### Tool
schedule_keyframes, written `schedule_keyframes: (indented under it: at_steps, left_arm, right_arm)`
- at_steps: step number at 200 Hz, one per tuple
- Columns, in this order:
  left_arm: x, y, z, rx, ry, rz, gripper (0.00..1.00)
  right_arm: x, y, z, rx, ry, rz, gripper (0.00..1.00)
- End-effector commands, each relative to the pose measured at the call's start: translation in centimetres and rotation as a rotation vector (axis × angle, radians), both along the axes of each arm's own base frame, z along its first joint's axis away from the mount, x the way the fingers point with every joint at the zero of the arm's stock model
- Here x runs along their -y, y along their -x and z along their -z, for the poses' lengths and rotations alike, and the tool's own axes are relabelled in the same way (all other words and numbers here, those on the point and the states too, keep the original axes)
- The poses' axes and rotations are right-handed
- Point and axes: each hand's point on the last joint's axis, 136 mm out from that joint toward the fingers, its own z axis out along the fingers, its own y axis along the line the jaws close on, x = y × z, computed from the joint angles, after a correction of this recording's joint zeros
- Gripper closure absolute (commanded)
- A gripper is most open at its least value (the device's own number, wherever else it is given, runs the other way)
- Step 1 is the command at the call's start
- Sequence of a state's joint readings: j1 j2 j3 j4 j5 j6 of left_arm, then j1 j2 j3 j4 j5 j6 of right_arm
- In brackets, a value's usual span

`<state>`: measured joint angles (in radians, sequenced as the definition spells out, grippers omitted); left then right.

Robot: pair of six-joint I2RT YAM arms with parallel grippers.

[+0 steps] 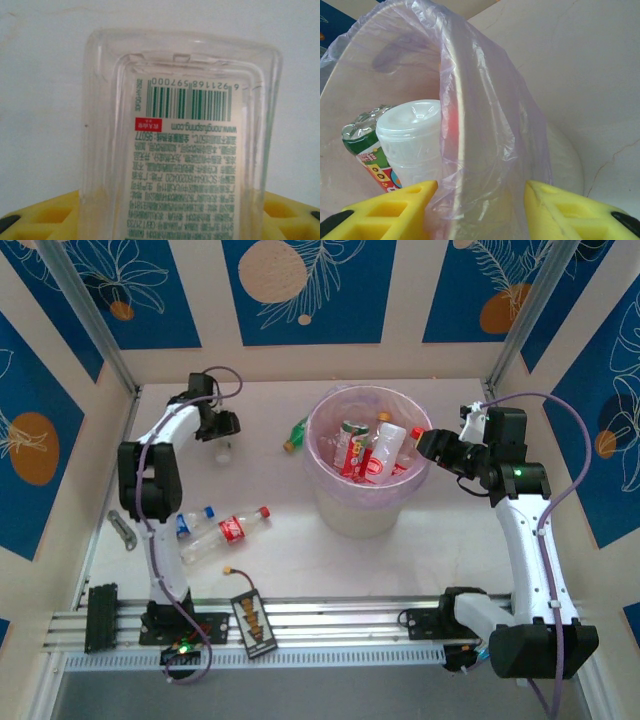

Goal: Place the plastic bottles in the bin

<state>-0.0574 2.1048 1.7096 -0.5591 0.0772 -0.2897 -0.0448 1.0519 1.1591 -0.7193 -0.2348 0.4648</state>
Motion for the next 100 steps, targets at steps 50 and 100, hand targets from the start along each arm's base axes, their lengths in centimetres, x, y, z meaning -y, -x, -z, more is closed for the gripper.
schedule_keyframes:
  at_steps: [50,100]
  left_arm:
    - [7.0,7.5,-23.6,0.482,0.064,0.14,0.54]
    - [14.6,16.8,-35.9,0.709,0.028,0.442,0.6]
  right_arm:
    - [-0.2,1.4,-0.9,0.018,0.023,-0.03,0.51]
    - [-0.5,1.5,-1.0,0.03,0.013,-0.041,0.51]
